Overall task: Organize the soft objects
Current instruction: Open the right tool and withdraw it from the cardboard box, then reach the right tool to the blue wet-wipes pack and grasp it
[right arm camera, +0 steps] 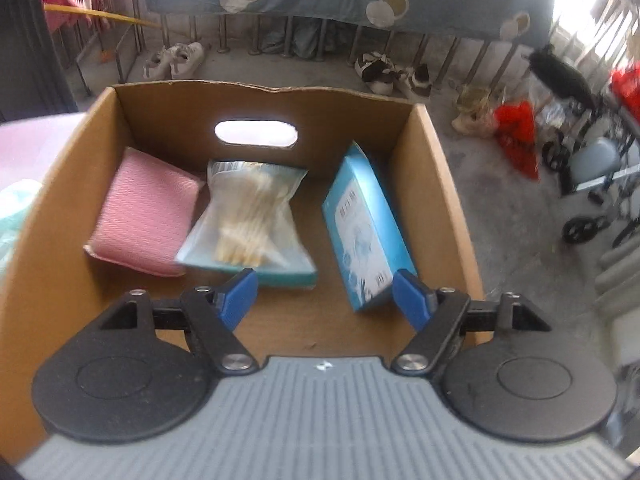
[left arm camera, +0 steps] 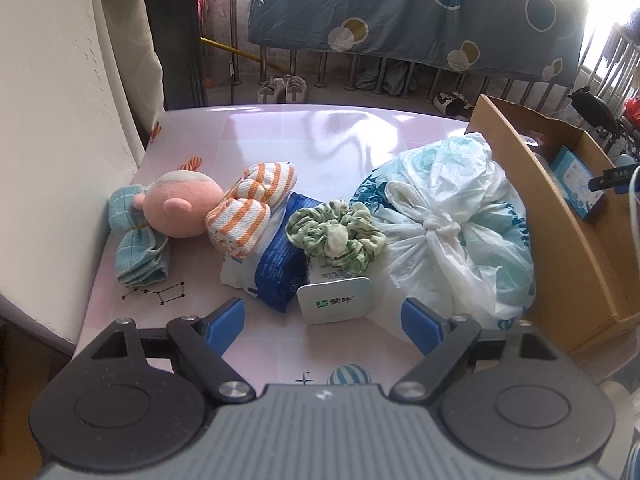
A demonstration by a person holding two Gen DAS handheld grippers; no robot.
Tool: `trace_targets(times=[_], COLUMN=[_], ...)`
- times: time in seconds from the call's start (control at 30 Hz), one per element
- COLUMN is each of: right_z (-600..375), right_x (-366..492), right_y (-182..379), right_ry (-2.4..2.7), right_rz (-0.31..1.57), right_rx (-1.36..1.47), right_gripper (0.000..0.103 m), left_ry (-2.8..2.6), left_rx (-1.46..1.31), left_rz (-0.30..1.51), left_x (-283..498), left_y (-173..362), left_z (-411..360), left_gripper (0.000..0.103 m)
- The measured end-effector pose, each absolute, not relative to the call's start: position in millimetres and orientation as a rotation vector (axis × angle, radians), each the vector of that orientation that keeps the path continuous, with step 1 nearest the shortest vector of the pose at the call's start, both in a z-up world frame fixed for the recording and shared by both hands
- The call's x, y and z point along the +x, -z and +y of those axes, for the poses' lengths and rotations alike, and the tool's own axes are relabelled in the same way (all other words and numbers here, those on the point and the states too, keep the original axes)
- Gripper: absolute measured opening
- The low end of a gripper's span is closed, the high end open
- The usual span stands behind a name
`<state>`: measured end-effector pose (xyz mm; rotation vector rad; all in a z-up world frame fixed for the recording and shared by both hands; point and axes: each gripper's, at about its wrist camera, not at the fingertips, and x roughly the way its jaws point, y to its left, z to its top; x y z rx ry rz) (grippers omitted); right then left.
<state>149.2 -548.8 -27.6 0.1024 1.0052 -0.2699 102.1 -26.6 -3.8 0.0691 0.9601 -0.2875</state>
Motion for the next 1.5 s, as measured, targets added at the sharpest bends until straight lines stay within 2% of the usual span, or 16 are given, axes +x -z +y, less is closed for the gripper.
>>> trace_targets(times=[0.2,0.43,0.6,0.83,1.07,1.23,1.5], right_z=[-542.9,-550.8,-559.6,-576.3,-585.3,-587.2,-543.5], right_x=[122.2,127.8,154.6,177.1,161.9,136.7,110.2], right_y=[8.0,11.3,42.4,83.2,90.9,63.1,-4.2], right_ry=[0.219,0.209,0.171,0.242,0.216,0.148,-0.041], right_rz=[0.935,0.935,0.983,1.034,1.041,0.996,0.886], right_rx=[0.228,0.315,0.456,0.535,0.661,0.736,0.742], right_gripper=[0.073,0.054,0.048,0.047,0.050,0.057,0.059], left_ry=[0.262,0.226,0.189,0.152,0.140,0.127,0.081], left_rx=[0.077,0.034,0.035,0.038,0.070,0.103,0.135], left_rz=[0.932,0.939,0.937,0.961,0.948,0.925,0.819], left_x=[86.3,72.4,65.5,67.8,68.7,61.1,41.1], left_y=[-1.8,-3.2,-2.8,2.1,5.5,5.2,-3.2], left_z=[-12.8,7.5,18.8,28.7,25.3,26.2,37.8], left_gripper=[0.087,0.086,0.086,0.086,0.086,0.086,0.086])
